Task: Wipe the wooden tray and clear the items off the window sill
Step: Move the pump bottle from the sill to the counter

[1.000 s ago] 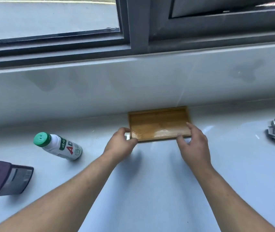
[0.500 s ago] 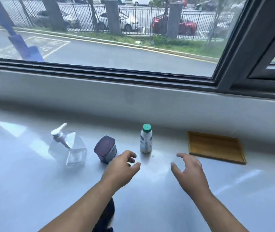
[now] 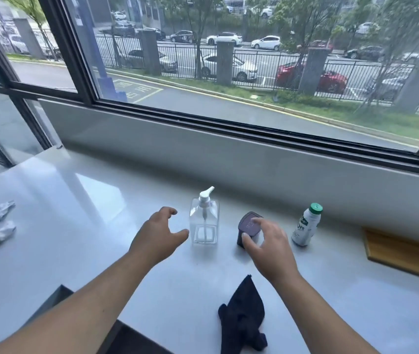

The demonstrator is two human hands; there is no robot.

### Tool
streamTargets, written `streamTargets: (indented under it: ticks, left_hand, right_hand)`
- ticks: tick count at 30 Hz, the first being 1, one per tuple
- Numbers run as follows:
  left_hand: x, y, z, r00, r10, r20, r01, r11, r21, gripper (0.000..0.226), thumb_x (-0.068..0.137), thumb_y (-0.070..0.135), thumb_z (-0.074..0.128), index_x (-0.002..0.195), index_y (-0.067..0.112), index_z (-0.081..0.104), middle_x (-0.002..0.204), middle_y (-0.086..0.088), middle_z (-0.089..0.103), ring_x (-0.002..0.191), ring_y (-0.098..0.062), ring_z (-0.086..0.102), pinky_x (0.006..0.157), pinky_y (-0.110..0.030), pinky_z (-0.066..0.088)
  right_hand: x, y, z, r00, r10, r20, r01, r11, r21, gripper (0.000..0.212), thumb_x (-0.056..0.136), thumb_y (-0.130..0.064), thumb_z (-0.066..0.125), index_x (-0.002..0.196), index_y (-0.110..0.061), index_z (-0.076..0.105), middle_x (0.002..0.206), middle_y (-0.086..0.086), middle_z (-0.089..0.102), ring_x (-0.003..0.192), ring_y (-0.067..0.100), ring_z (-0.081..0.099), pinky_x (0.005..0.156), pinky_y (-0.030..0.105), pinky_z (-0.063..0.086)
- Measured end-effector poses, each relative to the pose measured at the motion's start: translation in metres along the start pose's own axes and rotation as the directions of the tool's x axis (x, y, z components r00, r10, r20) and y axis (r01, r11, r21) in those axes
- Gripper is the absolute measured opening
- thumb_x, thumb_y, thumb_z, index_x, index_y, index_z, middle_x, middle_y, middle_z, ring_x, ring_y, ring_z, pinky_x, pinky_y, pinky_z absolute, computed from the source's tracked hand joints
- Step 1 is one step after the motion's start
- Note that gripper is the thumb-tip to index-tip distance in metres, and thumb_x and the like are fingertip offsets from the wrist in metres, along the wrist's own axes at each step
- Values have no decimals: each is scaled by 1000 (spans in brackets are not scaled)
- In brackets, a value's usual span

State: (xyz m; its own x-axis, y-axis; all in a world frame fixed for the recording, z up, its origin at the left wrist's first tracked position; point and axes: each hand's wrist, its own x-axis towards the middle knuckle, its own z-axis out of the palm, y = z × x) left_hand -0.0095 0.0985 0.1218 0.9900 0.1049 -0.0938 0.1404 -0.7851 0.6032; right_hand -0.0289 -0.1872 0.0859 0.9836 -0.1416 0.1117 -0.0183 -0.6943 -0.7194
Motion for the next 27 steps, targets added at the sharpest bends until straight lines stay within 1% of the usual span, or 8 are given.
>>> streamTargets:
  ticks: [5,9,15,19,21,23,25,27]
  left_hand:
    - [12,-21,-2,1000,-18,19,18,1000,10,71,84,56,70,146,37,41,153,10,48,105,-8,56,81,-34,53]
    - [36,-33,16,994,-64,83,61,997,37,76,84,55,71,150,37,37,157,10,44,110,-12,60,89,-41,58]
    - [102,-27,52,985,-36,170,24,997,72,101,75,58,80,158,38,27,165,13,30,122,-22,62,91,-40,58]
    - [156,-20,81,980,64,191,-90,988,129,121,66,64,86,162,43,15,172,17,14,153,-16,28,110,-39,43]
    - [177,-19,96,971,62,231,-95,986,136,133,61,66,90,163,47,7,174,20,5,156,-16,20,114,-40,37]
    - [190,-20,108,958,60,282,-104,984,144,139,56,66,92,160,52,1,173,23,0,157,-17,19,115,-41,37]
    - [196,-24,115,945,66,320,-112,986,127,137,54,64,94,155,58,1,173,19,8,153,-17,29,113,-40,43]
    - [199,-27,118,940,70,333,-101,992,76,131,52,60,94,152,63,9,163,16,30,140,-13,46,104,-39,51]
  right_hand:
    - [13,-13,24,998,17,61,-17,1000,-11,47,92,-43,65,136,-28,59,127,-15,57,128,18,48,93,29,37]
    - [28,1,56,982,69,176,-63,997,-39,49,91,-43,61,139,-33,55,134,-13,58,130,14,47,95,30,42]
    - [69,38,119,908,267,323,-303,951,65,66,88,-39,62,151,-36,42,152,-7,48,137,15,44,95,33,45]
    - [102,55,157,837,363,408,-457,876,158,84,82,-40,64,158,-42,28,160,-7,40,139,16,46,95,31,46]
    - [114,60,171,796,401,454,-530,824,202,90,80,-39,65,159,-46,23,163,-8,37,137,15,48,90,30,48]
    - [122,62,181,754,415,509,-580,785,219,93,80,-38,67,160,-49,20,163,-8,37,125,13,52,80,26,48]
    - [126,59,188,721,415,555,-615,752,236,93,79,-37,67,159,-50,21,159,-11,44,112,6,61,74,23,49]
    - [128,54,195,707,407,578,-642,712,284,90,82,-31,68,158,-48,24,149,-14,53,98,-8,63,70,20,50]
